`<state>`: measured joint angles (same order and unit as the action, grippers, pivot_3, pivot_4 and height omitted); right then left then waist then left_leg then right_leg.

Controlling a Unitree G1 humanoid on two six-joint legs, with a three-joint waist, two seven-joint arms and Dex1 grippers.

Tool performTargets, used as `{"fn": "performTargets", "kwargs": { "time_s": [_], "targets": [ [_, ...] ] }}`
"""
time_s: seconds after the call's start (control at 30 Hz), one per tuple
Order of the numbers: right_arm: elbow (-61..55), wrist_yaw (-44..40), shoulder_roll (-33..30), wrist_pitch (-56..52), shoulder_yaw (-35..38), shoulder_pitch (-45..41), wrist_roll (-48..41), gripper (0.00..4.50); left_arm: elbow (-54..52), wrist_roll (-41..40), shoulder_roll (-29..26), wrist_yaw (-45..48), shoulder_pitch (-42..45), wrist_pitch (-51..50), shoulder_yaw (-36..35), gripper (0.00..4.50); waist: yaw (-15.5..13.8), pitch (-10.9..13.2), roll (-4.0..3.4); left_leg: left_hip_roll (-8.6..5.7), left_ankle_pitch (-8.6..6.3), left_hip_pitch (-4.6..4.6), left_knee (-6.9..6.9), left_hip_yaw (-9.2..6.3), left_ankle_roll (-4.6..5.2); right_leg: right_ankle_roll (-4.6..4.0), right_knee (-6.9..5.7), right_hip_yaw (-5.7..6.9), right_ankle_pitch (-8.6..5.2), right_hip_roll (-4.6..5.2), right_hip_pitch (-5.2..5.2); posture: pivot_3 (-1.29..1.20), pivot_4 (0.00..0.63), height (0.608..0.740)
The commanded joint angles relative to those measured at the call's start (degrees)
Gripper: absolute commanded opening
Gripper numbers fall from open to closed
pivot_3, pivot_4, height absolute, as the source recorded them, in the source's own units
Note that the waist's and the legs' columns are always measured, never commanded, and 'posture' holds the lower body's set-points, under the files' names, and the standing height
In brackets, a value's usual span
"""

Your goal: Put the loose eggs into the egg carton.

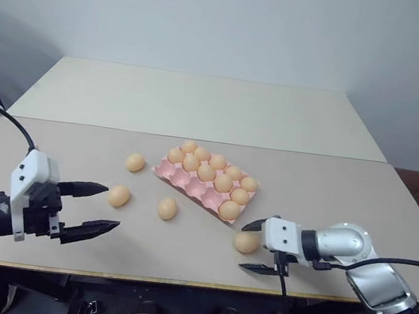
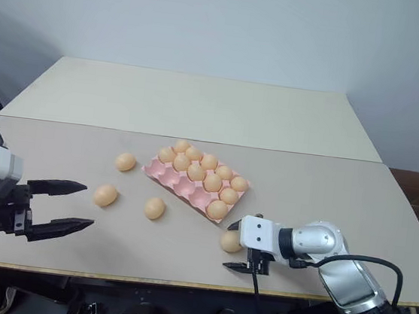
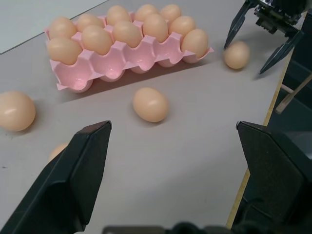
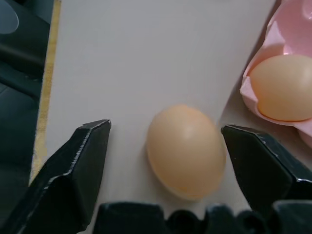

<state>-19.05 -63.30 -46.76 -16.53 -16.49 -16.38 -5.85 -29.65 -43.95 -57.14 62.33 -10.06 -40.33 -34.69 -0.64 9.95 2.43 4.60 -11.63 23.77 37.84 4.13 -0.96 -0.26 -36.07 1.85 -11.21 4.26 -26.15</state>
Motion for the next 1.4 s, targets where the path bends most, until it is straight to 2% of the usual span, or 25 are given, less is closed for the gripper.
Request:
{"fn": "performTargets", "kwargs": {
  "time_s": [0.03, 0.1, 0.13, 0.3, 0.43, 0.63, 0.83, 0.93, 1.1, 1.23, 1.4],
  "targets": [
    [-0.99, 0.49, 0.1, -0.47, 1.24, -0.58, -0.34, 2.91, -0.16, 0.5, -0.04, 0.52, -0.1, 1.55, -0.28, 4.5, 0.0, 0.0, 0.0, 0.0, 0.0, 0.0, 0.0, 0.0, 0.0, 0.0, 0.0, 0.0, 0.0, 0.0, 0.0, 0.0, 0.15, 0.74],
    [-1.8, 0.53, -0.03, -1.1, 2.59, -0.39, -1.53, 2.15, -0.18, 0.73, 0.15, 0.57, -0.34, 1.81, -0.38, 4.5, 0.0, 0.0, 0.0, 0.01, 0.0, 0.0, 0.0, 0.0, 0.0, 0.0, 0.0, 0.01, 0.0, -0.01, 0.0, 0.0, 0.15, 0.74],
    [-2.43, 0.3, -0.43, -1.29, 3.61, -0.24, -2.42, 1.97, -0.17, 0.89, 0.25, 0.64, -0.48, 1.91, -0.48, 4.5, 0.0, 0.0, 0.0, 0.01, 0.0, 0.0, 0.0, 0.0, 0.0, 0.0, -0.01, 0.01, 0.0, -0.01, 0.0, 0.0, 0.15, 0.74],
    [-4.07, -2.68, -2.42, -1.81, 8.76, -2.27, -8.23, 1.97, 0.29, 1.48, 0.4, 0.93, -0.89, 2.67, -0.77, 4.5, -0.02, 0.0, 0.0, 0.0, 0.0, 0.0, 0.0, 0.0, 0.0, 0.0, 0.0, 0.01, 0.0, 0.0, 0.01, 0.0, 0.15, 0.74],
    [-2.11, -1.32, 2.09, -3.0, 7.36, -10.5, -9.79, 1.97, 0.8, 1.76, 0.49, 0.6, -0.52, 3.34, -0.4, 4.5, 0.58, 0.0, 0.0, 0.05, 0.0, -0.08, 0.0, 0.01, 0.0, 0.0, -0.03, -0.01, 0.0, -0.06, 0.02, 0.0, 0.15, 0.74],
    [8.83, 5.32, 13.17, 0.37, -1.84, -20.95, 0.32, 1.97, 0.67, 1.81, 0.67, 0.13, -0.16, 3.69, 0.07, 4.5, 1.13, 0.0, 0.0, 0.11, 0.0, 0.01, 0.0, -0.02, 0.0, -0.01, -0.04, -0.01, 0.02, -0.17, -0.03, 0.0, 0.15, 0.74],
    [16.55, 7.79, 18.3, 2.91, -6.03, -25.14, 6.47, 1.97, -0.68, 1.41, 1.45, -0.86, -0.87, 3.39, -0.7, 4.5, 1.1, 0.0, 0.0, 0.05, 0.0, 0.07, 0.0, 0.01, 0.0, 0.12, -0.02, 0.01, 0.12, -0.06, -0.04, 0.0, 0.15, 0.74],
    [17.36, 8.84, 19.28, 2.69, -5.65, -25.56, 7.39, 2.73, -1.09, 1.55, 1.78, -1.25, -1.43, 3.55, -1.08, 4.5, 1.18, 0.0, 0.0, 0.06, 0.0, 0.06, 0.0, 0.01, 0.0, 0.12, -0.04, 0.02, 0.13, -0.06, -0.03, 0.0, 0.15, 0.74],
    [12.35, 7.9, 17.93, -1.08, -1.74, -24.92, 4.06, 4.36, -1.06, 0.7, 2.28, -1.04, -1.81, 3.67, -1.87, 4.5, 1.24, 0.0, -0.01, 0.09, 0.0, 0.04, 0.0, -0.01, 0.0, 0.12, -0.08, 0.04, 0.13, -0.1, -0.04, 0.0, 0.15, 0.74],
    [6.06, 6.33, 14.3, -5.47, 4.11, -22.79, -1.17, 4.46, -1.26, 0.36, 2.78, 0.68, -5.07, 3.59, -5.02, 4.5, 1.29, 0.0, -0.01, 0.09, 0.0, 0.05, -0.01, 0.01, 0.0, 0.13, -0.03, 0.04, 0.13, -0.08, -0.04, 0.0, 0.15, 0.74],
    [-0.08, 1.21, 7.78, -7.13, 13.81, -15.0, -11.33, 4.46, 0.32, 1.1, 4.42, -0.19, -7.52, 4.42, -9.41, 4.5, 0.77, 0.0, -0.01, 0.09, 0.0, 0.04, -0.01, 0.0, 0.0, -0.03, -0.02, 0.09, 0.02, -0.05, -0.01, 0.0, 0.15, 0.74]
  ]
}}
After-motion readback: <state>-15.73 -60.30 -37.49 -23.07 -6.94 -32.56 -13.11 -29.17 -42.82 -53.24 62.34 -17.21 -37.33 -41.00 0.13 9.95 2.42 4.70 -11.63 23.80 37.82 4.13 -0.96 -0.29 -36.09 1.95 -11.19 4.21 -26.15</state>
